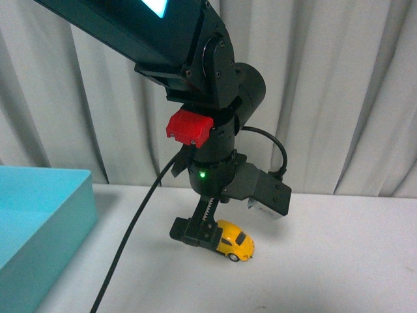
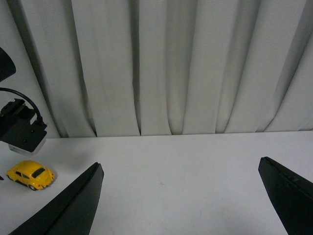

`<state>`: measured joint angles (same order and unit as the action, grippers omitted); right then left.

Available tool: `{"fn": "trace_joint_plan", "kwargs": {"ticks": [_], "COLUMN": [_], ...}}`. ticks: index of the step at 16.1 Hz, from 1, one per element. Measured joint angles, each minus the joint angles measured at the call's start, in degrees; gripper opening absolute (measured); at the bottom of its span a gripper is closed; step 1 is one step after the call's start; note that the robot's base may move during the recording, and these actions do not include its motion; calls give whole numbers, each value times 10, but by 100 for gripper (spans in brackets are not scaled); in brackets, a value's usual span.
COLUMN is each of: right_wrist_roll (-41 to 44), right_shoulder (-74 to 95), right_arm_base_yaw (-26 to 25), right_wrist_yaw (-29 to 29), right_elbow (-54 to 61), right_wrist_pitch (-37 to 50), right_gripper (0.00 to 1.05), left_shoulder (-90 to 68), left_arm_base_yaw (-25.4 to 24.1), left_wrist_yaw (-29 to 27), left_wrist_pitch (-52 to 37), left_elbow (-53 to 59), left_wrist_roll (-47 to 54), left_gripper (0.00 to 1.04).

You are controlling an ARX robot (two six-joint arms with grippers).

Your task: Wind up and store yellow beetle toy

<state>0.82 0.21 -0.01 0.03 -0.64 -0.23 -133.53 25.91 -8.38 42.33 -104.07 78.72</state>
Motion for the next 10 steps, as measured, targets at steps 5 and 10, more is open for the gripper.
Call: {"fn": "trace_joint_plan", "kwargs": {"ticks": [5,10], "right_wrist_roll": [0,0], "right_shoulder": [0,0], "right_arm_base_yaw": [0,0], "right_wrist_yaw": [0,0], "right_elbow": [0,0], "right_wrist_pitch": [0,0], "right_gripper": [98,98], "left_shoulder": [-37,-79], "left_arm_base_yaw": [11,19], "left_wrist_yaw": [-2,4], "left_wrist_pitch": [1,9], "left_elbow": [-23,-59], "left_wrist_roll": [-37,-41], "left_gripper": [98,98]}}
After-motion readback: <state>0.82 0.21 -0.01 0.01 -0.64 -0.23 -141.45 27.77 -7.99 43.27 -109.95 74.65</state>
